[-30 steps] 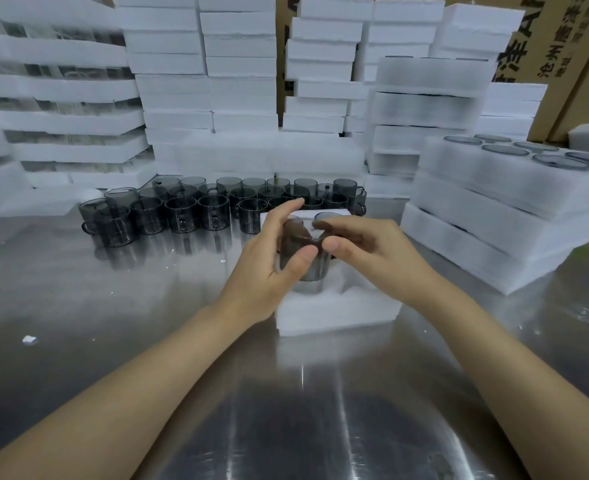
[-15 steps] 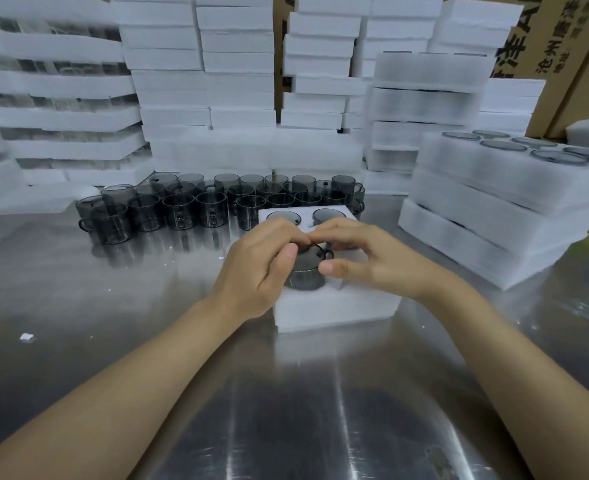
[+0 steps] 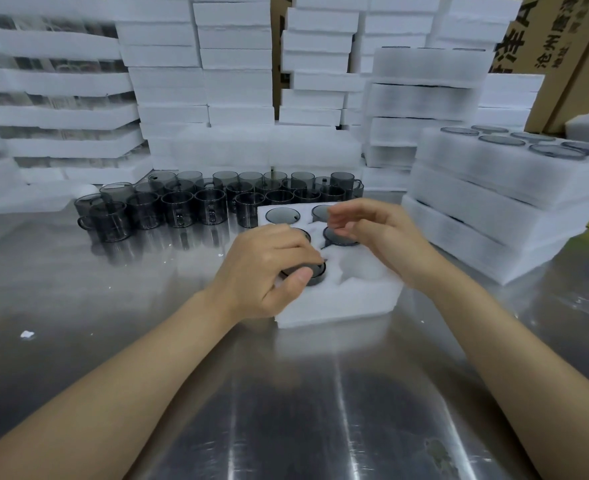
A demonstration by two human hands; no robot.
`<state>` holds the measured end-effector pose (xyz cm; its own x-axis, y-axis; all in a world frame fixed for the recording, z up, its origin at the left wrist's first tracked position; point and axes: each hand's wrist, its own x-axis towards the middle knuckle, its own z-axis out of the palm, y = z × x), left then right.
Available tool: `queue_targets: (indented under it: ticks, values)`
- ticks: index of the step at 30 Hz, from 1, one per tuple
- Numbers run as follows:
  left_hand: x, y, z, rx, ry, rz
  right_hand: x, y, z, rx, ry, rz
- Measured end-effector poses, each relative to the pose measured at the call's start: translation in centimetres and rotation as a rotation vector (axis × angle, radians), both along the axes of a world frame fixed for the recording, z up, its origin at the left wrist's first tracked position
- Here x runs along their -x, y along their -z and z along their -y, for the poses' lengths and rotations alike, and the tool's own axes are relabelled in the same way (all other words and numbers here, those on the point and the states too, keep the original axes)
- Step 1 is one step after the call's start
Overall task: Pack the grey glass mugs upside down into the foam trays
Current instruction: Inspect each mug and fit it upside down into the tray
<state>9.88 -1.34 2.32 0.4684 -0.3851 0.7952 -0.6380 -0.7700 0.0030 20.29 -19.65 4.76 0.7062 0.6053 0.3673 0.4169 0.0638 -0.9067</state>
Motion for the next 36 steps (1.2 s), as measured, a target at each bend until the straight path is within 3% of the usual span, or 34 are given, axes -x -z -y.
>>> queue_targets:
  ticks: [4, 8, 10, 12, 14, 16, 21, 29, 33, 36]
  values:
    - [-0.1, 0.0, -0.1, -0.009, -0.014, 0.007, -0.2, 0.2, -0.2, -0.019, 0.012, -0.016]
    - [-0.7, 1.4, -0.6, 0.373, -0.019, -0.092, 0.0, 0.1, -0.1, -0.014, 0.019, -0.010]
    - [-1.5, 1.9, -1.7, 0.566, -0.142, -0.112, 0.0, 0.1, -0.1, -0.022, 0.018, -0.014]
    - [-2.5, 2.2, -3.6, 0.649, -0.410, -0.137, 0.0, 0.2, -0.2, -0.027, 0.018, -0.017]
    - [-3.2, 2.4, -5.7, 0.659, -0.699, -0.248, 0.0, 0.2, -0.3, -0.022, 0.024, -0.015]
    - [-3.9, 2.7, -7.0, 0.656, -0.831, -0.385, -0.1, 0.3, -0.2, -0.020, 0.036, -0.017]
    - [-4.8, 3.2, -8.4, 0.726, -0.918, -0.546, -0.2, 0.4, -0.3, -0.019, 0.044, -0.020]
    - [-5.6, 3.0, -9.0, 0.489, -1.045, -0.632, 0.0, 0.3, -0.4, -0.028, 0.039, -0.014]
    - [-5.7, 2.9, -9.2, 0.466, -1.075, -0.613, -0.1, 0.2, -0.4, -0.014, 0.041, -0.015]
    - [-5.4, 2.9, -9.0, 0.590, -0.971, -0.544, -0.1, 0.3, -0.5, 0.001, 0.034, -0.013]
